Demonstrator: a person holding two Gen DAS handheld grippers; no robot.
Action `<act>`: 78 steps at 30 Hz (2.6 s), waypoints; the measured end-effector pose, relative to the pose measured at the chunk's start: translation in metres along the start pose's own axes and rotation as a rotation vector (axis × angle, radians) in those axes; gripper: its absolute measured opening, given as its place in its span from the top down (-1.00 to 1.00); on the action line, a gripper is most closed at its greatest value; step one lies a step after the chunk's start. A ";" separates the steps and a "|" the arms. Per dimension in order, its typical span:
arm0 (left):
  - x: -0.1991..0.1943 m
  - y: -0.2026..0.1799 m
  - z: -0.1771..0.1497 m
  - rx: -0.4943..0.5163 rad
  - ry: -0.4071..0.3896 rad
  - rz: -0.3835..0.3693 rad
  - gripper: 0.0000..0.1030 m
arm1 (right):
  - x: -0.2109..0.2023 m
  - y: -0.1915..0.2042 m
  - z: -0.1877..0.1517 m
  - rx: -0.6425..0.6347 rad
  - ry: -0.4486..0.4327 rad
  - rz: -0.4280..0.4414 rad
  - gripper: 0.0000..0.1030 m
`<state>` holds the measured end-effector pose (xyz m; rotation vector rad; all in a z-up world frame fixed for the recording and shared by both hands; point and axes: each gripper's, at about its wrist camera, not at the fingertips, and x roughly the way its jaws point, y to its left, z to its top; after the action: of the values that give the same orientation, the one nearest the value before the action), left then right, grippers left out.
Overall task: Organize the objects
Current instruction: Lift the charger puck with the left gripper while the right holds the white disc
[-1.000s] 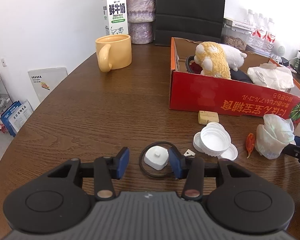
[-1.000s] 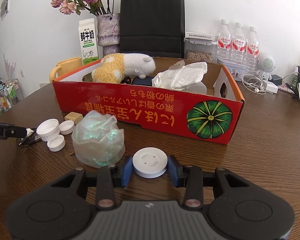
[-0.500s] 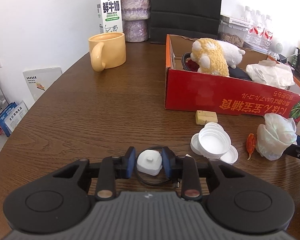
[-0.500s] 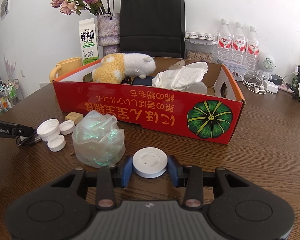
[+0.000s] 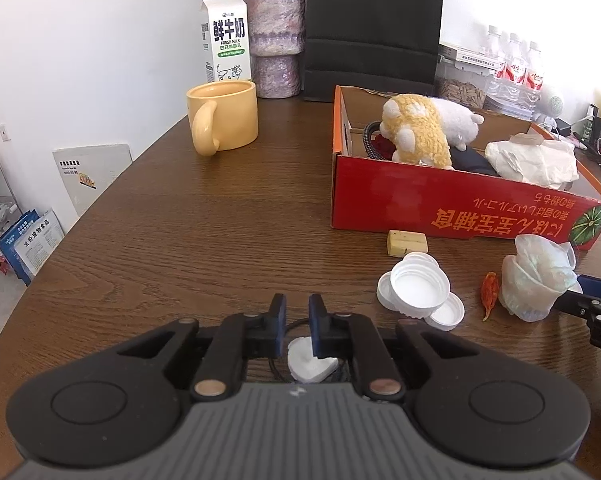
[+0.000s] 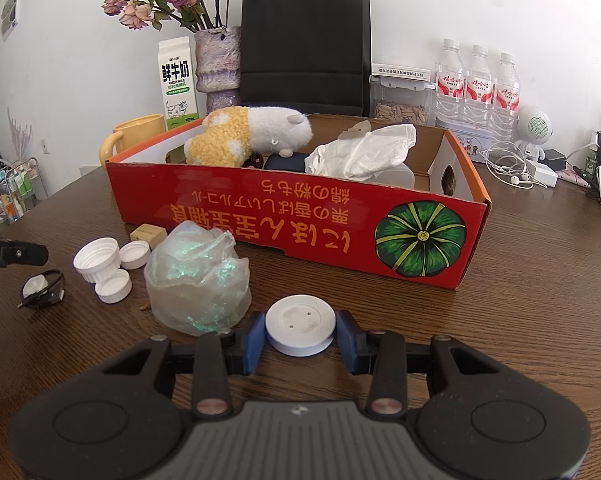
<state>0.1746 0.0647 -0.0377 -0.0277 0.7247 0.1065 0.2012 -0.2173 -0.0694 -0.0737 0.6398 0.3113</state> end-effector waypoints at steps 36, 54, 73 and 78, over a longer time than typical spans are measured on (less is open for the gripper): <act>-0.005 0.003 -0.014 0.001 0.030 -0.051 0.55 | 0.000 0.000 0.000 -0.001 0.000 0.001 0.26; -0.010 0.002 -0.016 0.044 0.003 -0.056 0.97 | 0.000 0.001 0.000 -0.002 0.000 0.003 0.26; 0.000 -0.016 -0.012 0.065 0.013 -0.099 0.91 | 0.000 0.001 -0.001 -0.002 0.000 0.003 0.26; -0.005 -0.012 -0.010 0.041 0.000 -0.093 0.90 | 0.000 0.001 -0.001 -0.002 0.000 0.004 0.26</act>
<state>0.1659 0.0519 -0.0423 -0.0225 0.7246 0.0026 0.2005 -0.2162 -0.0700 -0.0748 0.6394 0.3155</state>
